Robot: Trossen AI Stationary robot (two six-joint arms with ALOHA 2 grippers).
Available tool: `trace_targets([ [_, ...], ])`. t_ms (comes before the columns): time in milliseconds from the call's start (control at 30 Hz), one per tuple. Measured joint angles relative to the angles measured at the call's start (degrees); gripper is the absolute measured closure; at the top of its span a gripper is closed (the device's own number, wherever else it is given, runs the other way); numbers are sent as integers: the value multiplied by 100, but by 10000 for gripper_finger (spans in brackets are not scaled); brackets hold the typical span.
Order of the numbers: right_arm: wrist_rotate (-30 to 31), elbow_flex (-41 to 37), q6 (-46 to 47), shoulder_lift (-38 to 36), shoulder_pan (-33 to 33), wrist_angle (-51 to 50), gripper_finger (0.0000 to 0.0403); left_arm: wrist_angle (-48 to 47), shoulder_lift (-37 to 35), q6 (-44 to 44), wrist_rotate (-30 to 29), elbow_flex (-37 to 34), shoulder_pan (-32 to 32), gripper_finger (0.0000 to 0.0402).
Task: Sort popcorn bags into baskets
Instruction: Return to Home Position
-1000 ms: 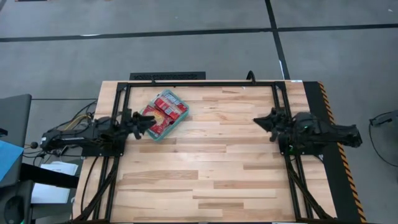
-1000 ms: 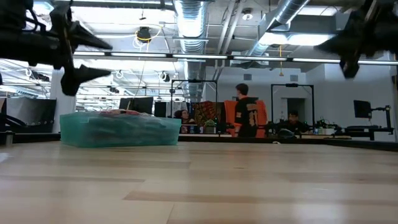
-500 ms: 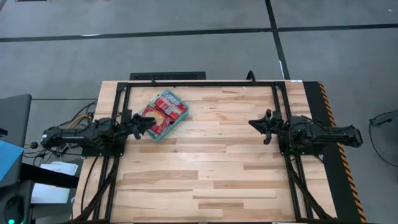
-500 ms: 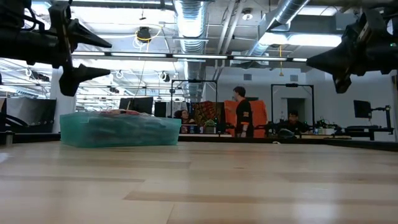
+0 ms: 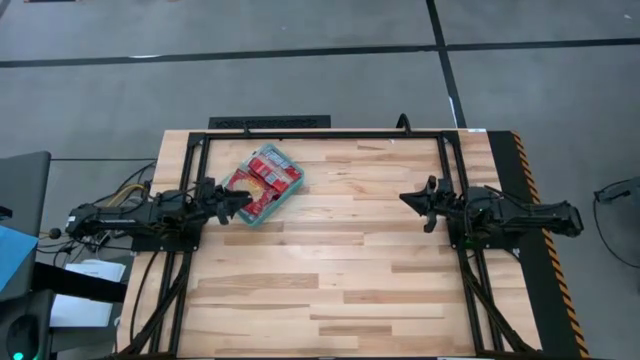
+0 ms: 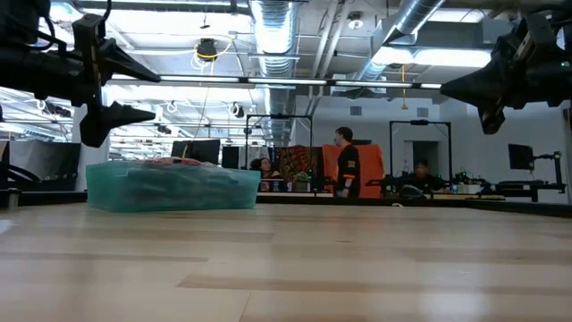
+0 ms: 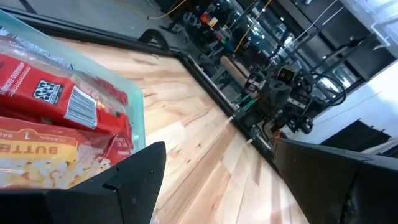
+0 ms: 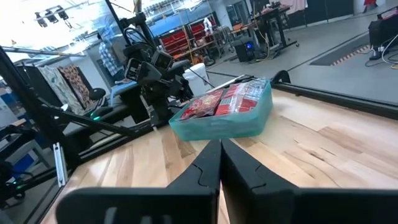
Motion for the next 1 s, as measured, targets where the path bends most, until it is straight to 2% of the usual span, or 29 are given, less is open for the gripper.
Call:
trace_targets([
  [767,0,0,-4,0,0,-15,375,5,0,4,0,-7,0,114],
  [1000,2,0,-4,0,0,-17,367,5,0,4,-1,-7,0,114],
])
